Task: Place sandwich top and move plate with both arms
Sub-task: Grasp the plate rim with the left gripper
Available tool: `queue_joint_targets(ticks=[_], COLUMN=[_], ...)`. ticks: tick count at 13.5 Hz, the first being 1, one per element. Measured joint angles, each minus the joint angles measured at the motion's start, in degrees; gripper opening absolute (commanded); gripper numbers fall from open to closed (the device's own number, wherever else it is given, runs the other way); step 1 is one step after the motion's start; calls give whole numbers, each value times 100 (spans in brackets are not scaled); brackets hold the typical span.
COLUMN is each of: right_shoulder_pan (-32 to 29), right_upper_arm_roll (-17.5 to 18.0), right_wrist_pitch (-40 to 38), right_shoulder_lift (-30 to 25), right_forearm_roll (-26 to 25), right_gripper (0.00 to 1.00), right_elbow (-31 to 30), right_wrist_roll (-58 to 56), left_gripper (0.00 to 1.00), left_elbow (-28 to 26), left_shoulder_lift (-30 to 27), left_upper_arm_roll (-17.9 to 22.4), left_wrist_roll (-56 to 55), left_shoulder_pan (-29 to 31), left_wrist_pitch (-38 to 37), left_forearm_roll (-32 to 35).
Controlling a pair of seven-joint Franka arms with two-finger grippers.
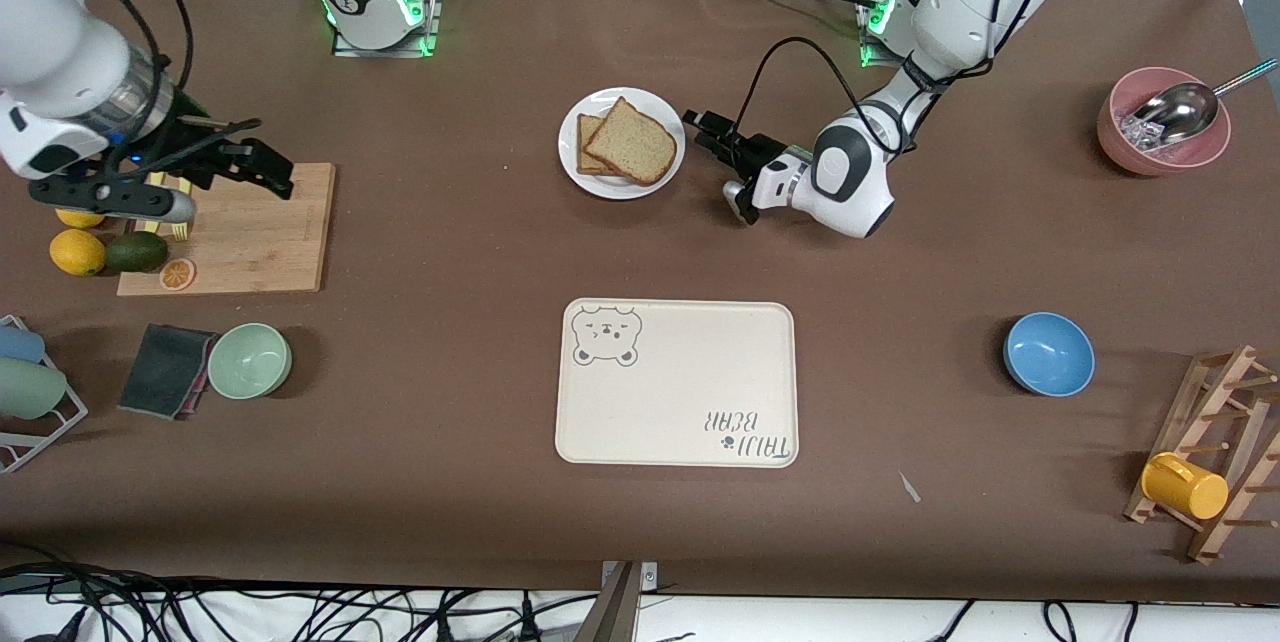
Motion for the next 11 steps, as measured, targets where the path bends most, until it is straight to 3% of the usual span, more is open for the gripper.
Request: queue_joint_targets(ticks=[5, 9, 11], right_shoulder_pan=[-2, -55, -120], right_upper_arm_roll=[-14, -33, -58], right_wrist_pitch=[-90, -712, -740], right_shoulder_lift=[35, 445, 544], right_forearm_roll=[-136, -164, -165], right_gripper=[100, 100, 100], right_elbow=[158, 918, 997], right_wrist_roll=[1, 4, 4], left_gripper=[78, 73, 68], left_elbow=[1, 0, 0], left_shoulder_lift=[1, 9, 27], left_upper_arm_roll=[-18, -24, -31], left_wrist_roll=[-4, -6, -6], left_shoulder_pan=[-54, -77, -191], left_wrist_pitch=[243, 414, 611], left_forearm_roll=[0, 0, 0])
